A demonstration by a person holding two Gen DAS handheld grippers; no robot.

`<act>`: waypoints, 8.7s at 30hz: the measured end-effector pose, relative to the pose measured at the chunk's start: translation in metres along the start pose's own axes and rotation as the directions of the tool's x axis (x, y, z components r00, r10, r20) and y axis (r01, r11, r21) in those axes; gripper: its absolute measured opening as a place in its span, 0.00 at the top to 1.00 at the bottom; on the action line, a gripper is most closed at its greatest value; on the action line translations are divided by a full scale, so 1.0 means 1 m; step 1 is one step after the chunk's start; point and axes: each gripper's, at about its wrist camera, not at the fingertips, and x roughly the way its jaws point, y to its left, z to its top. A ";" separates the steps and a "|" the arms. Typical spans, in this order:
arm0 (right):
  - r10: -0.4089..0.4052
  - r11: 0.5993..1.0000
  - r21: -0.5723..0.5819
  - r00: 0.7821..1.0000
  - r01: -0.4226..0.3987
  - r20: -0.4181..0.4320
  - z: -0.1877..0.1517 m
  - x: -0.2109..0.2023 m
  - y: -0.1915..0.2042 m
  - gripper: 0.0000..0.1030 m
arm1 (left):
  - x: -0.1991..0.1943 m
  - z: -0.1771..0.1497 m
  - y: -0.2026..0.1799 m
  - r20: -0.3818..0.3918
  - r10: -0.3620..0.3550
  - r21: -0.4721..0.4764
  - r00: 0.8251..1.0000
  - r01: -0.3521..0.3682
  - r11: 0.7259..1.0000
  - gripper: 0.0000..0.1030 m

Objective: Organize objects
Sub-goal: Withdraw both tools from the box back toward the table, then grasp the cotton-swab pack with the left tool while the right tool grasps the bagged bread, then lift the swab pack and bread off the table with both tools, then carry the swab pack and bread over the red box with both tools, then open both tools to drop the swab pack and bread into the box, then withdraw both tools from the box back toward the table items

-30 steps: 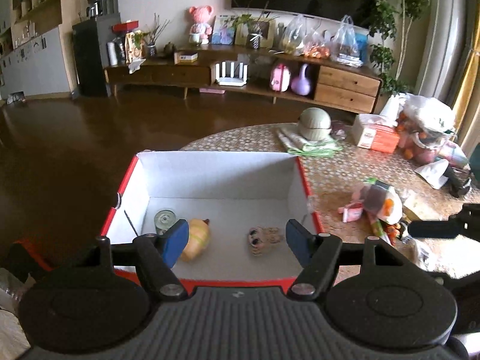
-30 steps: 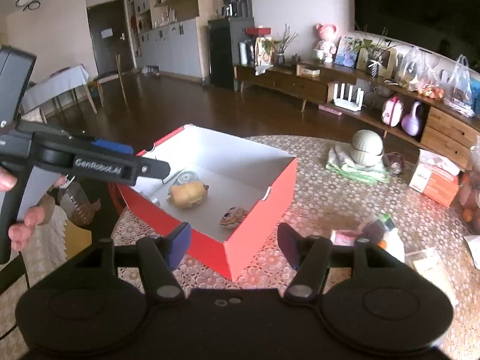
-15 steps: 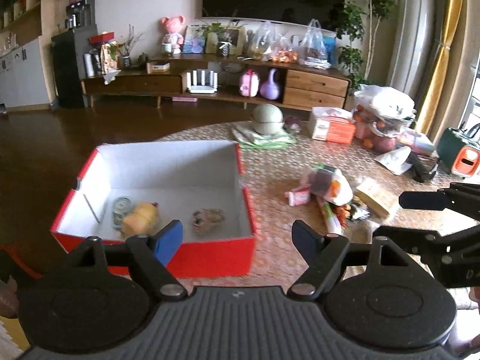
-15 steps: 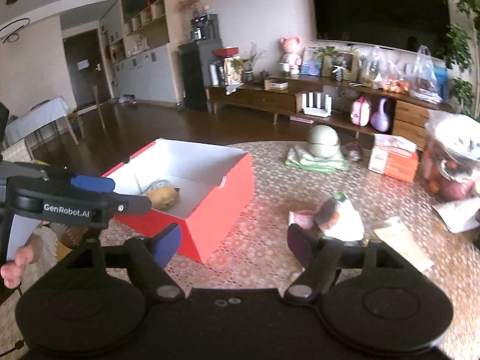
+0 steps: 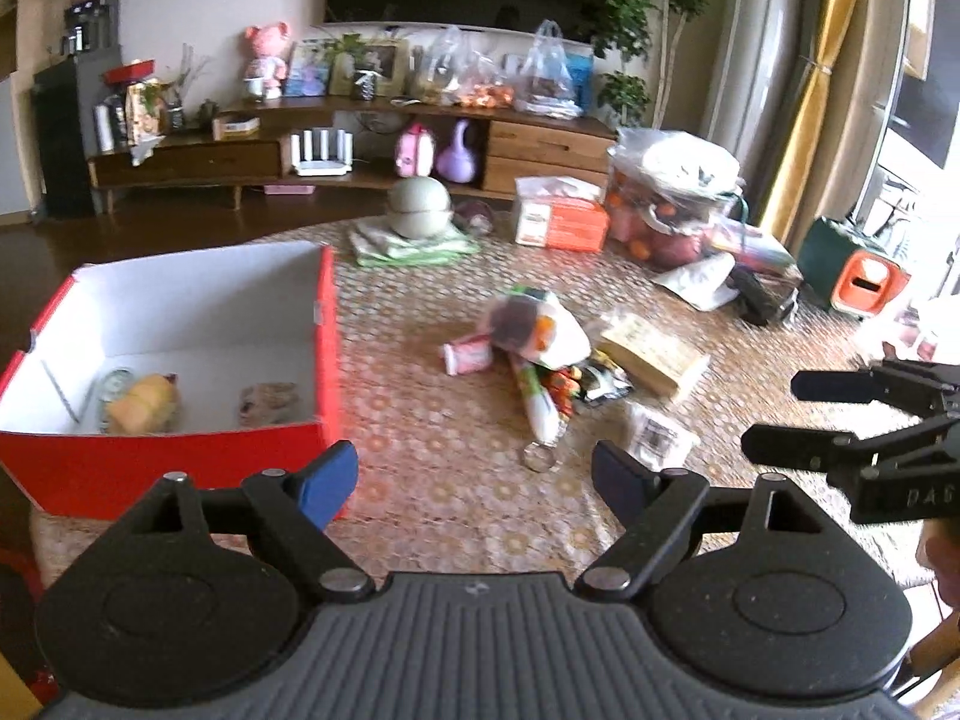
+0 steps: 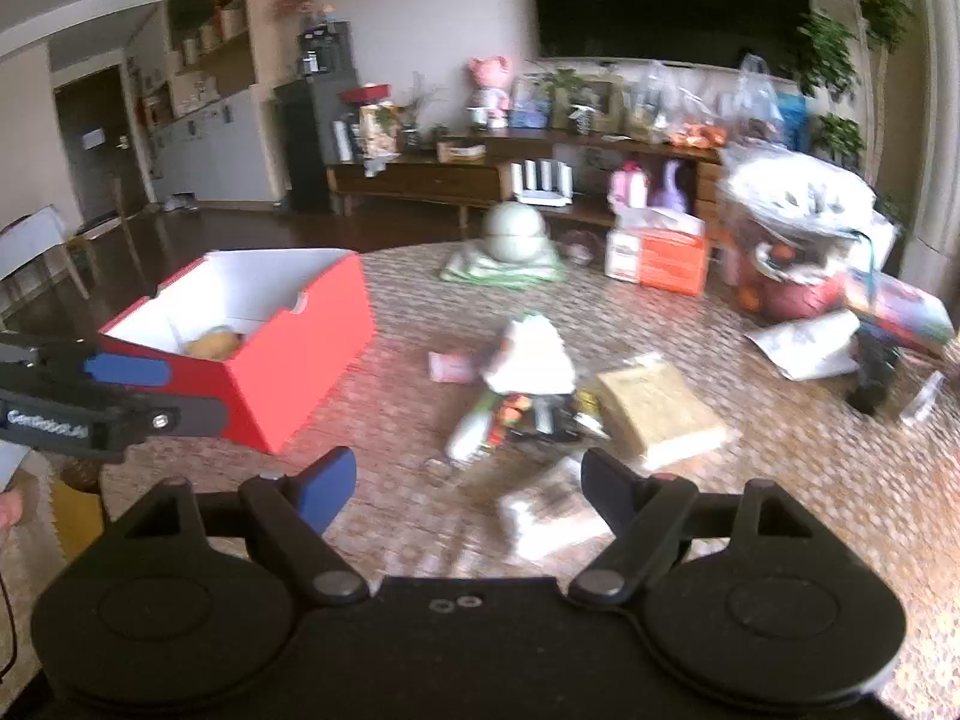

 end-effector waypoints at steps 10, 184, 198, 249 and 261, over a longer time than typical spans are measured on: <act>-0.091 0.995 0.046 0.996 0.091 -0.020 -0.009 0.004 -0.058 0.20 | 0.036 -0.013 -0.040 -0.015 -0.037 0.026 0.999 0.037 0.999 0.01; 0.015 0.942 -0.317 0.958 -0.109 -0.288 0.109 0.258 0.238 0.24 | 0.099 0.068 0.249 -0.147 0.303 -0.032 0.941 -0.311 0.950 0.65; 0.007 0.934 -0.334 0.938 -0.130 -0.346 0.102 0.281 0.249 0.23 | 0.138 0.061 0.256 -0.271 0.307 0.000 0.912 -0.319 0.948 0.65; 0.181 0.956 -0.209 0.974 -0.207 -0.140 0.106 0.102 0.193 0.23 | -0.005 0.054 0.171 -0.026 0.238 -0.098 0.971 -0.239 0.966 0.30; 0.172 0.974 -0.131 0.981 -0.183 -0.091 0.072 0.060 0.137 0.20 | -0.026 0.038 0.110 0.033 0.183 -0.061 0.983 -0.180 0.982 0.20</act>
